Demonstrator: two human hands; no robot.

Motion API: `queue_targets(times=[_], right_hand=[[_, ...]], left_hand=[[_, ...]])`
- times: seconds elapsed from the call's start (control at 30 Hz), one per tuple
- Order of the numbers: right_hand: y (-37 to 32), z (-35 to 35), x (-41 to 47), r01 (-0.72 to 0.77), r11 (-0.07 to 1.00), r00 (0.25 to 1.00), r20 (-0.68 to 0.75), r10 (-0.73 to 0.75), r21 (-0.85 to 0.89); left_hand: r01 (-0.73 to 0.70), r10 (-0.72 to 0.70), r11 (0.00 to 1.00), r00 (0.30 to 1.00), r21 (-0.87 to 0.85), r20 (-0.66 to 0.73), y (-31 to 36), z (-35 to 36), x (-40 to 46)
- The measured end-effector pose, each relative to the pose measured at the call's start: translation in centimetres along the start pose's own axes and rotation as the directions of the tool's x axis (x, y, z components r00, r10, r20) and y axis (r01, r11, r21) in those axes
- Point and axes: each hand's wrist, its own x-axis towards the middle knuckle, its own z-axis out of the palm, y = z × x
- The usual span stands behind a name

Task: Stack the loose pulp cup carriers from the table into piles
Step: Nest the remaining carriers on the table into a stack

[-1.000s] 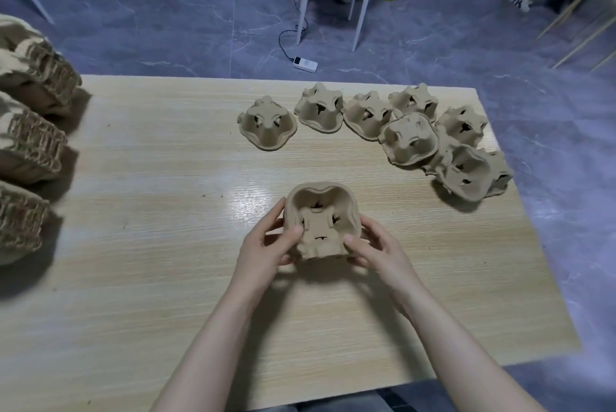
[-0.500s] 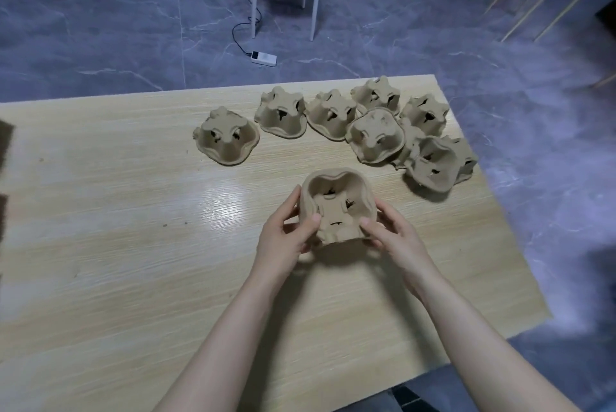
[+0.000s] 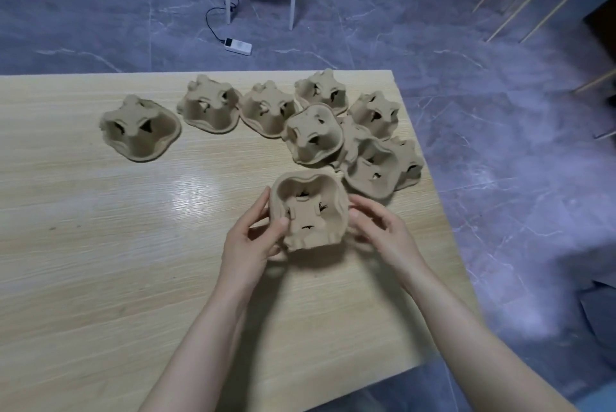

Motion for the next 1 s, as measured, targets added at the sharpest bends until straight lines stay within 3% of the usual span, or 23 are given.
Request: queue_targets(times=[0.1,0.17,0.37,0.63,0.83,1.0], right_hand=[[1.0,-2.1,2.4,0.077,0.994,0.930,-0.353,-0.099,-0.076],[1.3,-3.0,4.2,0.064,0.994,0.874,-0.475,-0.100,-0.092],[1.6,-1.7,7.1,-0.010,0.997,0.882,-0.470,-0.027,-0.075],[1.8,-1.6,8.0,0.020,0.985,0.816,-0.571,0.084,0.174],[-0.1,-2.8,6.0,0.205,0.939,0.827,-0.562,-0.015,0.277],[-2.8,-3.5,5.1,0.262,0.933,0.911,-0.381,-0.155,0.247]], left_hand=[[0.001,-0.001,1.000,1.000,-0.002,-0.024,-0.1,0.1,-0.1],[0.003,-0.003,1.000,1.000,0.004,-0.026,-0.1,0.1,0.0],[0.008,-0.008,1.000,1.000,0.007,-0.027,-0.2,0.0,0.0],[0.020,-0.020,1.000,0.999,0.006,-0.025,-0.3,0.0,0.0],[0.019,-0.019,1.000,1.000,0.017,-0.024,-0.4,-0.2,-0.1],[0.014,-0.014,1.000,0.999,0.014,-0.031,-0.4,-0.3,-0.5]])
